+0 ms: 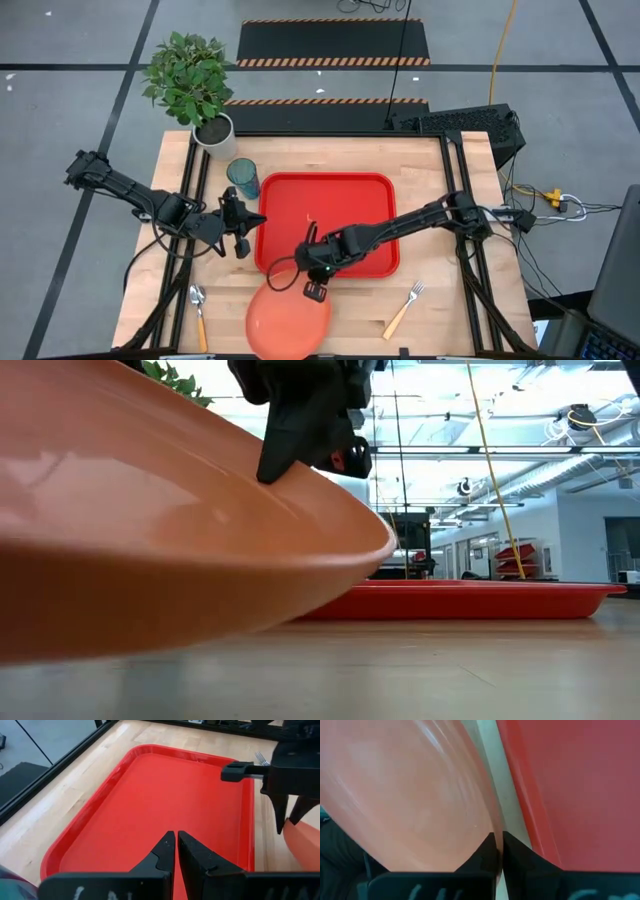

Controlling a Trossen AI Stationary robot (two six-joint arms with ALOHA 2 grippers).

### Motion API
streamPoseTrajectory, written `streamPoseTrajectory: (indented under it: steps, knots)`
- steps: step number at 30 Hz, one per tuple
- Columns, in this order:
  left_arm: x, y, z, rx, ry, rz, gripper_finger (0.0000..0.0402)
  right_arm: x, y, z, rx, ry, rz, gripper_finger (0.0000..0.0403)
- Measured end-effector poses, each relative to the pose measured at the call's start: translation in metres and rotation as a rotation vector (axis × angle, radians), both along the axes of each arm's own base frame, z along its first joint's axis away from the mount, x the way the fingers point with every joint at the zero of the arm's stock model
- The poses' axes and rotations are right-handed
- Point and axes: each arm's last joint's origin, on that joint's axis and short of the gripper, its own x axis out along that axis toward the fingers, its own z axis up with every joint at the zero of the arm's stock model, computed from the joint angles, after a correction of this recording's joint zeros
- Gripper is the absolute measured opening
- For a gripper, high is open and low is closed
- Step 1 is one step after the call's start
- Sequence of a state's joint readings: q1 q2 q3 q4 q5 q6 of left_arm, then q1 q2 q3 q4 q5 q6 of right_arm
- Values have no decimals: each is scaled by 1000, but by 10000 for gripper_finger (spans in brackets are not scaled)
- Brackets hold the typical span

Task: Pick and place plate/cup/fork/spoon on tray
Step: Put the orange plate on the red serving tray

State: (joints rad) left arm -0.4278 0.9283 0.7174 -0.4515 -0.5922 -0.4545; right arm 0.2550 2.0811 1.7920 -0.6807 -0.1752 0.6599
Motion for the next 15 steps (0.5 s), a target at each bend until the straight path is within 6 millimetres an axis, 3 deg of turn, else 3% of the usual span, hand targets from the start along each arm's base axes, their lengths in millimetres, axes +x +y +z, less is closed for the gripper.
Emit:
streamPoseTrajectory:
  steps: [15]
  knots:
    - [0,0,0,-4,7,-18,26,-1,-48,-4,62,121,-2,0]
